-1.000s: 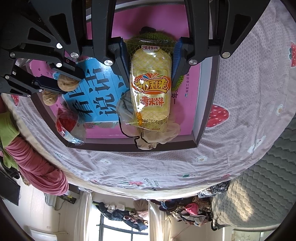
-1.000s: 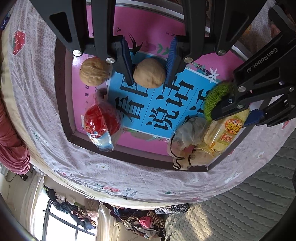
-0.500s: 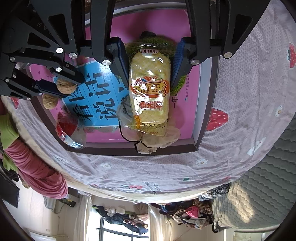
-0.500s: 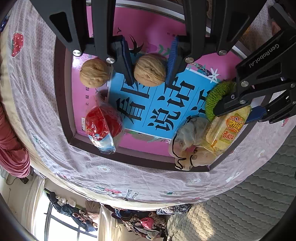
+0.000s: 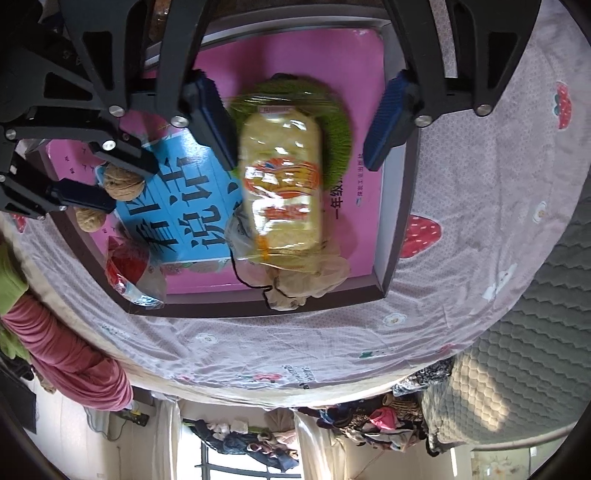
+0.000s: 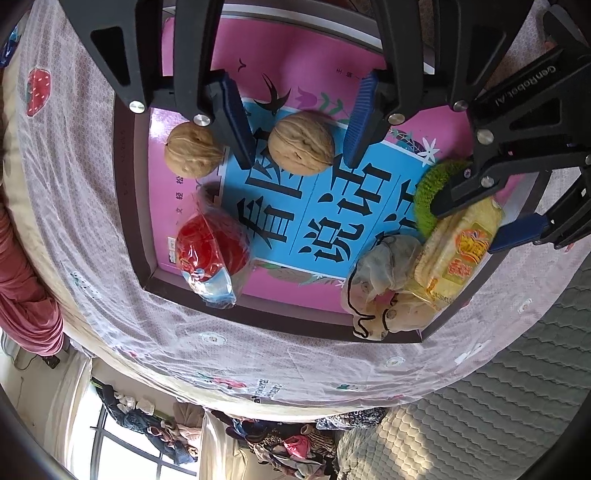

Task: Organize objects
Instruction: 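Lower the cake pack and walnut into the tray and open both tools, then withdraw both tools from the tray toward the biscuit pack and blue packet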

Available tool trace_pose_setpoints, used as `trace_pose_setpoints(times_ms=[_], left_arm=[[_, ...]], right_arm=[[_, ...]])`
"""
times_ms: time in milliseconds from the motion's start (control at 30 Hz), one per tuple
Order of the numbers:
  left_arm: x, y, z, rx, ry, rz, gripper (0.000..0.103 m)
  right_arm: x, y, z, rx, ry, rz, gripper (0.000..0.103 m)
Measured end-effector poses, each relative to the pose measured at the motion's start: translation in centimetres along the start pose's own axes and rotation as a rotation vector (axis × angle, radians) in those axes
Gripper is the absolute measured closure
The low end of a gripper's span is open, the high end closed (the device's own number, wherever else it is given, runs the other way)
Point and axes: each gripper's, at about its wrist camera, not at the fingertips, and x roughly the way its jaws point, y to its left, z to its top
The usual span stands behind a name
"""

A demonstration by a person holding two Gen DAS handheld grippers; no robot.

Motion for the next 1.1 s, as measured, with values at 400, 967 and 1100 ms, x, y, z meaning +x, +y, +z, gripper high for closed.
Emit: trace_pose_setpoints(times_ms=[400, 967, 1100], left_arm=[[-0.9, 0.3, 0.1, -0.007, 0.005, -0.013, 0.024], [-3.9, 0.9, 0.6, -0.018, -0.049, -0.024, 0.009], [-4.4, 1.3, 0.8, -0.033, -0.06, -0.025, 0.001]], right_arm=[[-1.8, -0.8, 0.3, 0.022, -0.043, 0.0, 0.042], [-5.9, -1.9, 0.8, 0.058, -0.145, -0.058, 0.02], [-7.2, -1.9, 0.9, 0.068, -0.188, -0.049, 0.018]])
